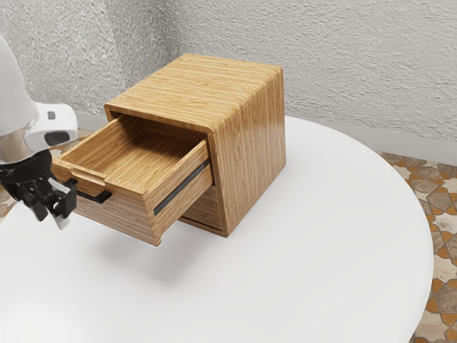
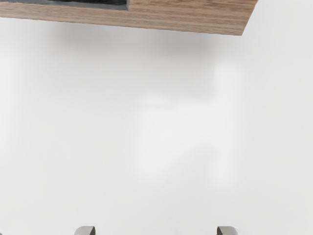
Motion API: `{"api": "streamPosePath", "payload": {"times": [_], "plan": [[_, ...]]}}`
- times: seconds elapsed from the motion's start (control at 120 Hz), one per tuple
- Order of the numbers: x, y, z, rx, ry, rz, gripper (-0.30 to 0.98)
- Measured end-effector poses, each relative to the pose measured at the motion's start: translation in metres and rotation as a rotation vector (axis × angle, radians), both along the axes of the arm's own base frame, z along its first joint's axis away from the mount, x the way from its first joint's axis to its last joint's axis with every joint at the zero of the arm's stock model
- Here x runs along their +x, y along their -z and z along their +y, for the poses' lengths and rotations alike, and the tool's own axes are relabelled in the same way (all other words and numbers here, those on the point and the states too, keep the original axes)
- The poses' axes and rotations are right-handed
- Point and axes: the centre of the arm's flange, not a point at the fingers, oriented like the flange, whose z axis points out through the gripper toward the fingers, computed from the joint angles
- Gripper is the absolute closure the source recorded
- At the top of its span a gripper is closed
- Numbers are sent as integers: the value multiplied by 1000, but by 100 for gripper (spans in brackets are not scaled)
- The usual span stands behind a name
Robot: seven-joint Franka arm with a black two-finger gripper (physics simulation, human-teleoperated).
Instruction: Push the drawer handle with one arm to close the drawer
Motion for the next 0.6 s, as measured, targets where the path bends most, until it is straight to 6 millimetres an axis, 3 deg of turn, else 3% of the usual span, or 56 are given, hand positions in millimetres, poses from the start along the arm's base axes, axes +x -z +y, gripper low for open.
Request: {"api": "streamPosePath", "payload": {"times": [0.217,0.442,0.6], "plan": [[21,28,23,-25,8,8,69],[41,52,46,-27,32,25,76],[45,57,67,-32,39,14,78]]}}
